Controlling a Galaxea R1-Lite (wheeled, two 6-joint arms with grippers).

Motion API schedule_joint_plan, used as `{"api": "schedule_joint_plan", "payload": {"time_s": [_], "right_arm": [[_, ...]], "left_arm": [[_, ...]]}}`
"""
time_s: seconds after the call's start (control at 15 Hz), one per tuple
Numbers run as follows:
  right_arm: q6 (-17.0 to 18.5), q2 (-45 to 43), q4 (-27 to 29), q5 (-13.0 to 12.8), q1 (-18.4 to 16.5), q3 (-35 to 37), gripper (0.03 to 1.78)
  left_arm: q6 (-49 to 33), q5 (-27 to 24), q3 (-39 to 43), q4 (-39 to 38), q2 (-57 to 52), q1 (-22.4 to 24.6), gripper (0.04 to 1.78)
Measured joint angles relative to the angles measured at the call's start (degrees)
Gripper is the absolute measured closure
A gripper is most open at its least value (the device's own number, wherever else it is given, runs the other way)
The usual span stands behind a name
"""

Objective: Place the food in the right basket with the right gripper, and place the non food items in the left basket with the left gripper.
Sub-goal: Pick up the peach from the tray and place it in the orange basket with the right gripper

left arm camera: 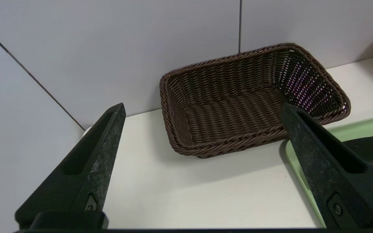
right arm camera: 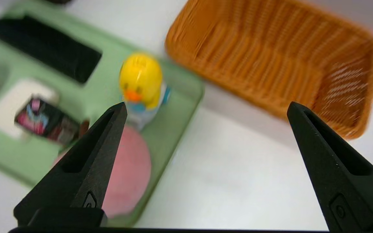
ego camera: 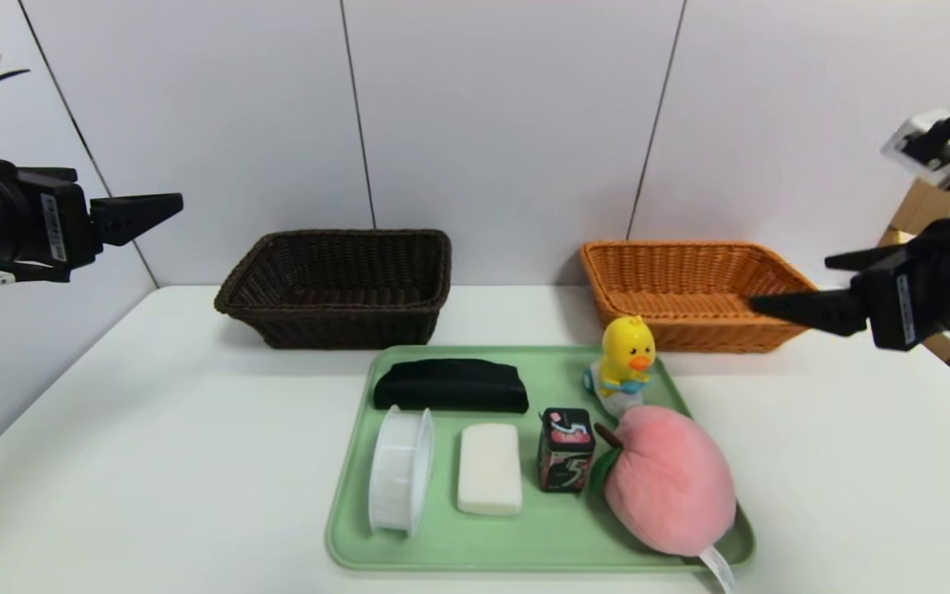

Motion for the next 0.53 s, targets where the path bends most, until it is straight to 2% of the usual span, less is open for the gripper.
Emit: {"api": "schedule_joint_plan", "payload": {"time_s": [0.13, 0.2, 0.27, 0.33, 0.4, 0.53], "right_arm": [[1.0, 0.6, 7.8, -2.5, 3.9, -0.1, 0.10], [1.7, 0.9, 9.5, -2.3, 5.1, 0.0, 0.10], [1.2, 1.0, 9.9, -1.1, 5.7, 0.5, 0.10], [-0.2, 1.0, 9.9, 1.2, 6.2, 0.9, 0.10], [-2.7, 0.9, 9.9, 4.0, 6.6, 1.3, 0.10], [-10.4, 0.6, 10.3, 8.8, 6.8, 2.6, 0.10]], "left_arm": [[0.0, 0.1, 0.3, 0.0, 0.7, 0.0, 0.13], [0.1, 0.4, 0.4, 0.0, 0.9, 0.1, 0.13], [0.1, 0.7, 0.4, 0.0, 1.1, 0.1, 0.13], [0.1, 0.8, 0.5, 0.0, 1.2, 0.1, 0.13], [0.1, 0.9, 0.5, 0.0, 1.3, 0.1, 0.13], [0.0, 0.9, 0.7, 0.0, 1.3, 0.2, 0.13]]}}
